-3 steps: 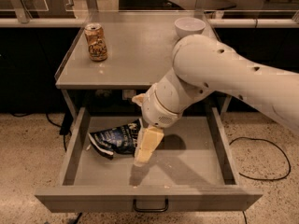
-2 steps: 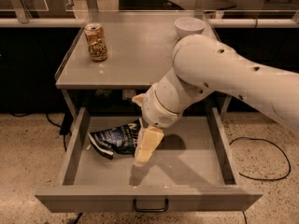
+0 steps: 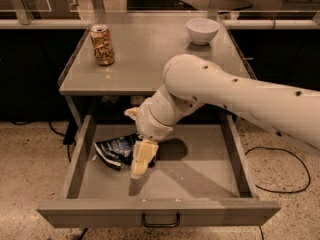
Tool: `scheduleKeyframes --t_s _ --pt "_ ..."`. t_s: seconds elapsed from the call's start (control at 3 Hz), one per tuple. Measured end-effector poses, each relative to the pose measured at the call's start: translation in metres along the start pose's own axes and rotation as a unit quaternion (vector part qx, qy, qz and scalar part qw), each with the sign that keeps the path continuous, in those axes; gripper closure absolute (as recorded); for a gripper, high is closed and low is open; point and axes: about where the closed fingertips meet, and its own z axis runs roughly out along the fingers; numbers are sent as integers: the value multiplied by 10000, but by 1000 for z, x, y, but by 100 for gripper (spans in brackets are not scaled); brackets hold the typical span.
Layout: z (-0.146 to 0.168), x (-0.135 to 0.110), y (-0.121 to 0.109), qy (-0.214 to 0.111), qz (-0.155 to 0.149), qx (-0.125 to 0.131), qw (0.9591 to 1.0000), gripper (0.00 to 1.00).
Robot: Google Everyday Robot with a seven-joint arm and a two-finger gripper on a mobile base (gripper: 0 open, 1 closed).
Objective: Pick blue chip bag from top drawer and place on counter
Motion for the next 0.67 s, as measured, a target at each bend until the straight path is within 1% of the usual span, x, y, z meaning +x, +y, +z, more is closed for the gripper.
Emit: scheduleKeyframes --t_s 0.33,0.67 --pt "34 -6 -17 -144 -257 -99 9995 0" --pt "60 -4 -25 59 -411 -175 9990 0"
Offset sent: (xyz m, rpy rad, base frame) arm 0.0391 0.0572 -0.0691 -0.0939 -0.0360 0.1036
